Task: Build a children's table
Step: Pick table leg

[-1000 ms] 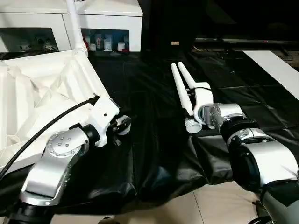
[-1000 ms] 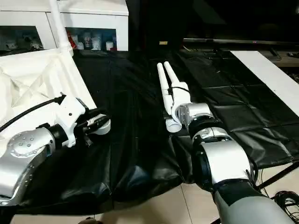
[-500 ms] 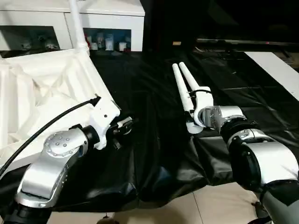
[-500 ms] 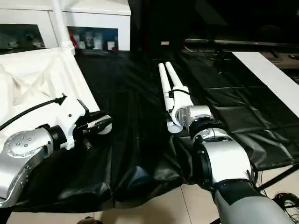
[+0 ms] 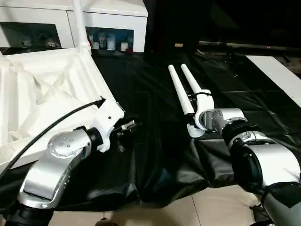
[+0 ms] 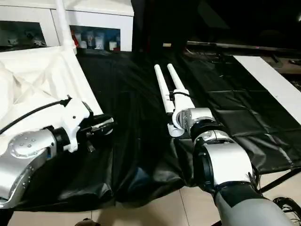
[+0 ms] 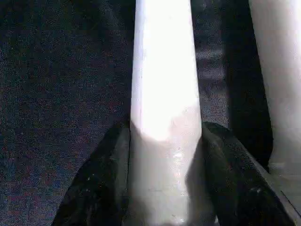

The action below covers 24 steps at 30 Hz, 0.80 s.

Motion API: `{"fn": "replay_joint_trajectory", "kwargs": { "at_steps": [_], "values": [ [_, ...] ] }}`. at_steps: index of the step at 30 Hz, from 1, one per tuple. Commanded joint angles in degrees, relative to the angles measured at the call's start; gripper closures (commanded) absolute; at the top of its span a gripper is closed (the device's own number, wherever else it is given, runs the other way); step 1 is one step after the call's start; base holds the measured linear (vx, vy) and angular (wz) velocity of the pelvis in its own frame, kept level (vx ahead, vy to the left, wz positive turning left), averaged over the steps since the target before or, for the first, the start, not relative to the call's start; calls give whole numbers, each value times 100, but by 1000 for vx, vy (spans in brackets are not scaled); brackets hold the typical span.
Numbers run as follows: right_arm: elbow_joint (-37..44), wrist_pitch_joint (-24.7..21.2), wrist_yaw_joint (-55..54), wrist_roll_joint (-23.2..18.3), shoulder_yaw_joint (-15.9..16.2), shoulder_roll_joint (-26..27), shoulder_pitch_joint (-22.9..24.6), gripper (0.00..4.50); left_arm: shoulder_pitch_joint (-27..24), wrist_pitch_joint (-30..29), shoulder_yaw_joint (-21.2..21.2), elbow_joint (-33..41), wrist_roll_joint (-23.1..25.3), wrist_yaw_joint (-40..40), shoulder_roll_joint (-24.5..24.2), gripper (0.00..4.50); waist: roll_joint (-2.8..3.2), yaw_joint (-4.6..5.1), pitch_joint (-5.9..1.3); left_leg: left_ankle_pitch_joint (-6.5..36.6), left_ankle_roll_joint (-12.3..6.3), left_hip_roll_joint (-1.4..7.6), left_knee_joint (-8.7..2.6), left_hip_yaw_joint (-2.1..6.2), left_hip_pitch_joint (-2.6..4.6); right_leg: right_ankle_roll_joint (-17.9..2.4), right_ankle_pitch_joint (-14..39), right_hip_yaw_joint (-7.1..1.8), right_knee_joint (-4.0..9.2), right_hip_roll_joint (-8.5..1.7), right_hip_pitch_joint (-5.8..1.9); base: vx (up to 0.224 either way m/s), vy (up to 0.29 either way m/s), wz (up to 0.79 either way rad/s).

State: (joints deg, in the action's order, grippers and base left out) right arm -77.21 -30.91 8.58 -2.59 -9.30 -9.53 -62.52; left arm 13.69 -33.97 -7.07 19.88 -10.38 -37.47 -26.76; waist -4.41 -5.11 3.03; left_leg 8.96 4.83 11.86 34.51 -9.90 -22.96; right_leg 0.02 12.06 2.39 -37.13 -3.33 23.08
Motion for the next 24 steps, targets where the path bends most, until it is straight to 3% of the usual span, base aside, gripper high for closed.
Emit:
{"fn": "replay_joint_trajectory", "kwargs": {
  "at_steps": [1,2,3,7,8,10,11,14,15,16,17,18,19,20,21,22,24],
  "values": [
    [-41,-60,-47,10,-65,-67,168,261,-1,-52,-36,13,14,52,16,317,140,9,-382,1231,440,108,-394,-14,180,-965,367,-197,365,-344,-213,0,0,0],
    [-10,21,-72,-72,-167,-71,135,261,47,-8,62,-38,-15,146,113,317,237,5,-384,1256,468,107,-392,0,188,-970,356,-198,349,-344,-204,0,0,0],
    [-10,21,-72,-72,-167,-71,135,261,47,-8,62,-38,-15,146,113,317,187,26,-384,1299,475,110,-389,-10,191,-983,330,-197,366,-331,-205,0,0,0],
    [164,520,214,-345,-399,-36,-16,262,299,224,220,-315,188,684,437,317,154,22,-395,1306,411,115,-384,-4,173,-983,326,-197,372,-353,-238,0,0,0],
    [257,769,398,-482,-508,-24,-60,262,421,307,305,-436,272,961,578,317,120,17,-398,1274,382,117,-386,-7,174,-984,345,-194,377,-358,-238,0,0,0],
    [490,1096,810,-716,-661,-8,-74,262,634,466,558,-660,363,1567,912,317,125,18,-394,1219,302,127,-376,-7,156,-989,250,-201,377,-359,-253,0,0,0],
    [605,1233,990,-800,-707,-3,-70,262,723,478,685,-740,354,1794,1054,299,81,15,-402,1177,259,125,-374,-15,156,-999,194,-199,379,-355,-266,0,0,0],
    [1723,936,2196,-1301,-750,21,291,262,948,-498,1334,-651,-619,2035,1750,281,75,-4,-415,797,77,112,-343,-26,147,-1140,-260,-197,329,-354,-292,0,0,0],
    [2723,606,2928,-1613,-521,56,756,262,1015,-656,1450,-589,-955,2032,1968,266,126,-23,-423,639,-19,114,-331,-12,135,-1200,-579,-202,307,-345,-311,0,0,0],
    [3405,399,3409,-1819,-350,82,1080,262,1059,-701,1503,-559,-1134,2040,2096,266,69,-53,-448,409,-167,117,-311,-9,145,-1178,-963,-200,304,-334,-340,0,0,0],
    [3661,320,3550,-1906,-276,69,1221,263,1110,-707,1547,-565,-1239,2059,2155,239,68,-76,-449,291,-248,103,-311,-3,147,-1193,-1133,-193,305,-320,-354,0,0,0],
    [4885,-25,4215,-2335,90,-8,1907,263,1378,-732,1778,-609,-1779,2154,2461,239,69,-110,-444,145,-349,94,-302,-7,153,-1221,-1311,-195,318,-310,-363,0,0,0],
    [4885,-25,4215,-2335,90,-8,1907,263,1378,-732,1778,-609,-1779,2154,2461,238,69,-163,-453,198,-367,131,-305,4,175,-1282,-1310,-195,321,-343,-353,0,0,0],
    [4885,-25,4215,-2335,90,-8,1907,264,1378,-732,1778,-609,-1779,2154,2461,239,50,-143,-449,265,-363,132,-322,7,163,-1321,-1172,-184,328,-339,-347,0,0,0],
    [5305,-156,4451,-2548,197,-81,2170,264,1566,-834,1922,-663,-2140,2179,2574,215,-42,-122,-421,517,-285,111,-336,-27,168,-1344,-663,-187,384,-332,-332,0,0,0],
    [5305,-156,4451,-2548,197,-81,2170,264,1566,-834,1922,-663,-2140,2179,2574,215,-7,-171,-420,624,-210,131,-346,-10,180,-1334,-404,-187,383,-377,-340,0,0,0],
    [6158,-576,4896,-3218,283,-237,2675,264,2033,-1160,2216,-854,-3404,1980,2735,192,8,-176,-368,1044,-7,122,-363,-25,214,-1187,423,-205,474,-368,-290,0,0,0]
  ]
}}
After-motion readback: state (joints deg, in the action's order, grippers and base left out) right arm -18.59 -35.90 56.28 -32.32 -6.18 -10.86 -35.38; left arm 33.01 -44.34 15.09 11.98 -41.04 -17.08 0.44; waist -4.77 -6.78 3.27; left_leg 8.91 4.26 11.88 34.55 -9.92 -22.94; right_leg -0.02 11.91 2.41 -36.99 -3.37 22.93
